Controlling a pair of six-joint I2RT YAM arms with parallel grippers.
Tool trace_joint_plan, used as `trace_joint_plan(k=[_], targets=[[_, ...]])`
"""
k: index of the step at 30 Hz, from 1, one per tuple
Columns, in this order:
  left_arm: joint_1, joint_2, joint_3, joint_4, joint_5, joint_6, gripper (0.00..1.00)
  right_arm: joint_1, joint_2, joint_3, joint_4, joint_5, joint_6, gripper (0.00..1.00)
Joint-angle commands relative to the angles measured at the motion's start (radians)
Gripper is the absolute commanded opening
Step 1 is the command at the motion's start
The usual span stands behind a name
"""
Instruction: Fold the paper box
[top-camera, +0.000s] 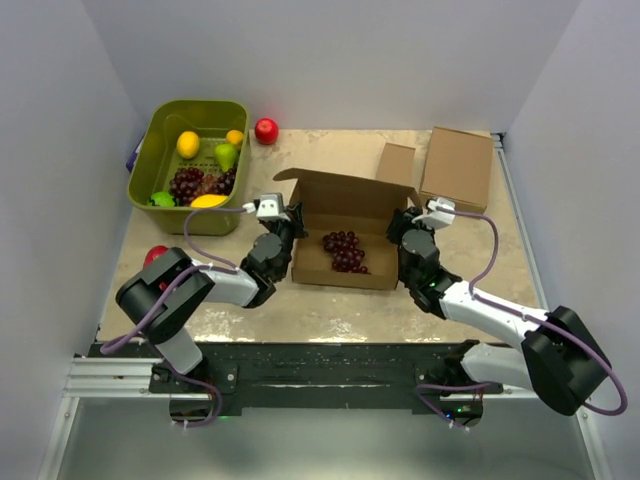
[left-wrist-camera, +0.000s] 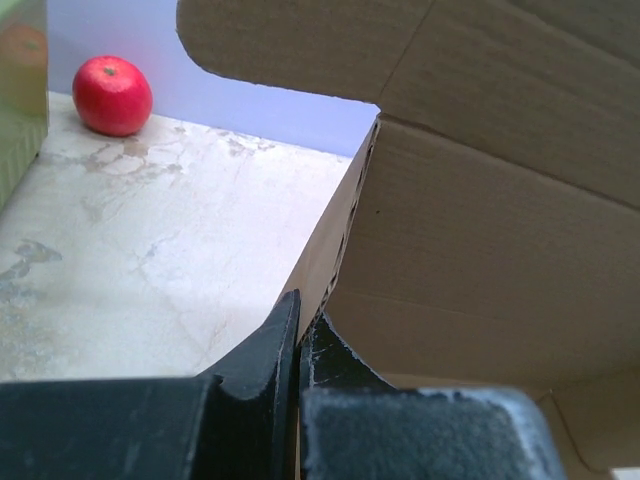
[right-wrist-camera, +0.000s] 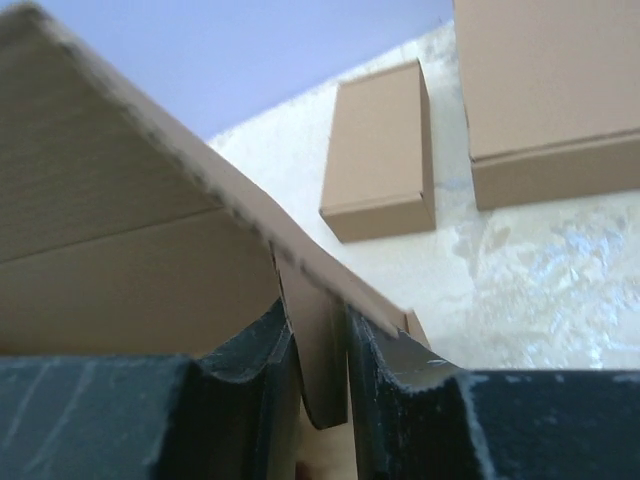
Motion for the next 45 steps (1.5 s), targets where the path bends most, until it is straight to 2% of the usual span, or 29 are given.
trace_joint_plan(k=[1,5,9,12,15,18,19,21,25,28,32,33,35,36,39,45], targets=[[-0.076,0.073,-0.065,-0.258,0.079,-0.078,0.0,0.028,0.006,-0.056,-0.211,-0.036,0.109,0.27],[-0.092,0.073,-0.068,-0.279,0.059,-0.079,0.0,0.034,-0.033,-0.073,-0.277,-0.036,0.135,0.29],[-0.108,0.065,-0.077,-0.295,0.041,-0.082,0.0,0.037,-0.088,-0.086,-0.342,-0.036,0.153,0.38],[-0.119,0.039,-0.077,-0.313,0.036,-0.073,0.0,0.039,-0.144,-0.09,-0.381,-0.051,0.153,0.5],[-0.13,-0.01,-0.08,-0.344,0.033,-0.056,0.03,0.04,-0.212,-0.09,-0.431,-0.065,0.153,0.55],[-0.138,-0.089,-0.103,-0.362,0.048,-0.05,0.15,0.039,-0.257,-0.1,-0.455,-0.069,0.15,0.58],[-0.139,-0.108,-0.112,-0.362,0.059,-0.05,0.23,0.039,-0.264,-0.103,-0.46,-0.069,0.147,0.58],[-0.141,-0.163,-0.141,-0.362,0.068,-0.049,0.3,0.04,-0.272,-0.116,-0.458,-0.072,0.147,0.59],[-0.144,-0.257,-0.19,-0.37,0.115,-0.05,0.53,0.039,-0.252,-0.136,-0.446,-0.077,0.152,0.59],[-0.144,-0.341,-0.226,-0.397,0.142,-0.062,0.62,0.04,-0.252,-0.14,-0.452,-0.092,0.158,0.6],[-0.144,-0.454,-0.267,-0.5,0.154,-0.073,0.68,0.04,-0.289,-0.142,-0.484,-0.102,0.152,0.69],[-0.144,-0.511,-0.27,-0.524,0.171,-0.072,0.69,0.04,-0.309,-0.139,-0.493,-0.112,0.146,0.75],[-0.144,-0.574,-0.267,-0.607,0.183,-0.072,0.72,0.04,-0.33,-0.131,-0.53,-0.132,0.141,0.8],[-0.144,-0.644,-0.264,-0.641,0.195,-0.075,0.72,0.042,-0.342,-0.12,-0.546,-0.155,0.141,0.88],[-0.142,-0.788,-0.252,-0.771,0.214,-0.081,0.76,0.04,-0.385,-0.09,-0.607,-0.192,0.144,0.99],[-0.141,-0.982,-0.166,-1.08,0.215,-0.104,0.81,0.042,-0.499,-0.025,-0.817,-0.29,0.156,0.99]])
